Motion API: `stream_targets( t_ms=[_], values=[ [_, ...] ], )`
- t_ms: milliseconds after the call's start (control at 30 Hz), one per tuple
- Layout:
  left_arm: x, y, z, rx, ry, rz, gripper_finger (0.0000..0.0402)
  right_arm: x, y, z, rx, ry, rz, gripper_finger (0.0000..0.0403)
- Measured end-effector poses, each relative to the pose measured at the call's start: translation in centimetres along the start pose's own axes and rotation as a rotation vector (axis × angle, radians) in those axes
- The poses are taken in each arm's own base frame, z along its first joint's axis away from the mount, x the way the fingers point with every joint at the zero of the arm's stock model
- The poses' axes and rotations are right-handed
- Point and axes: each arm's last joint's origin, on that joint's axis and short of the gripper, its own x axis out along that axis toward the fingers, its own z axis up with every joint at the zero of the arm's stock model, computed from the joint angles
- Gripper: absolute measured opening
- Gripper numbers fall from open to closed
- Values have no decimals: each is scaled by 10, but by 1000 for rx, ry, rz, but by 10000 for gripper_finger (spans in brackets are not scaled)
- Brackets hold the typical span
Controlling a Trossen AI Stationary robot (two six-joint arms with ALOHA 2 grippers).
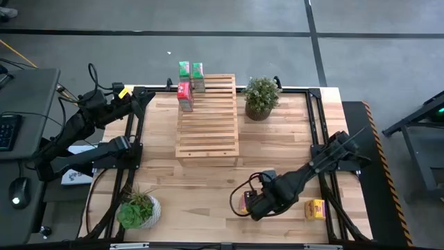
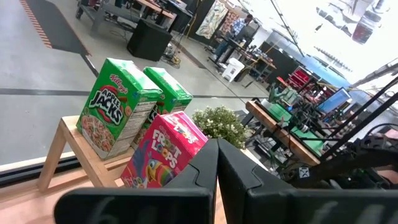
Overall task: Stack cereal on shelf
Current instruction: Put the red cereal box aligned with the other red cereal box on the shelf
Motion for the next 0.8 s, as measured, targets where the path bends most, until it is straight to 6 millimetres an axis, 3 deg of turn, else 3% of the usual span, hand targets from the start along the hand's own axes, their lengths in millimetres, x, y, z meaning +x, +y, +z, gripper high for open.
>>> stream_targets(
  t_ms=[267, 800],
  values=[
    [0, 0, 0, -22, 0, -1, 0, 20, 3, -1, 147, -19, 1, 355],
    [0, 0, 0, -21, 0, -1, 0, 54, 1, -2, 195, 14, -17, 355]
  ],
)
